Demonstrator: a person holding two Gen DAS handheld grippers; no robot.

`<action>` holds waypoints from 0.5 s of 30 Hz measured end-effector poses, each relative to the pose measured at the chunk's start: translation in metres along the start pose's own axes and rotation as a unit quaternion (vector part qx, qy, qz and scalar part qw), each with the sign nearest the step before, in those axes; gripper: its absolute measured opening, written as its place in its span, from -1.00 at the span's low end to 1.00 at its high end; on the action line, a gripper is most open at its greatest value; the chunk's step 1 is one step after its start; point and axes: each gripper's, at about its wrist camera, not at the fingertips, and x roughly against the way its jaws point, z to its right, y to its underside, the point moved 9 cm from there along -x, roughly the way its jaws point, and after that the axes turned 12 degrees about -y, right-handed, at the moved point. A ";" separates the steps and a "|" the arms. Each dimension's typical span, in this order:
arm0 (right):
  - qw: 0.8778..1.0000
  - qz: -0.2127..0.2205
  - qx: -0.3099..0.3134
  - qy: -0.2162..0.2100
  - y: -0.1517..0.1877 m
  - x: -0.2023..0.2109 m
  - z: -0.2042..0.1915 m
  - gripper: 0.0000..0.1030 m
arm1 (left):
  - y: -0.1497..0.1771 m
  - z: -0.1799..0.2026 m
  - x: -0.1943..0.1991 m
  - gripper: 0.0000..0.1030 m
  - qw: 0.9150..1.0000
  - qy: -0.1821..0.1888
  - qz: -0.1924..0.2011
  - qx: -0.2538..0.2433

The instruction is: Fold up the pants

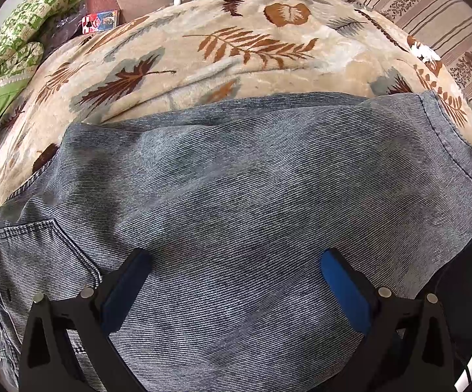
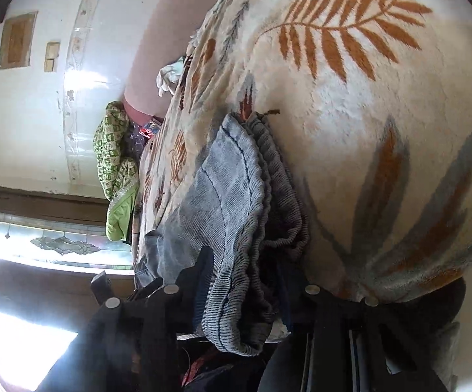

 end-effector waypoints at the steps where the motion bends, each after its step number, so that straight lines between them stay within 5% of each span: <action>1: 1.000 0.003 0.003 0.002 0.000 0.003 -0.002 -0.27 | 0.000 0.000 0.000 1.00 1.000 0.001 0.000 0.000; 7: 0.999 0.036 -0.006 -0.029 -0.006 0.042 -0.007 -0.20 | 0.000 -0.001 -0.003 1.00 1.000 0.001 0.002 -0.001; 9: 1.000 0.026 -0.005 -0.008 -0.004 0.051 -0.002 0.24 | -0.001 -0.001 -0.004 1.00 1.000 0.000 0.003 -0.002; 15: 1.000 -0.007 -0.020 -0.006 0.002 0.043 0.017 0.33 | -0.001 0.000 -0.004 1.00 1.000 -0.004 0.001 0.000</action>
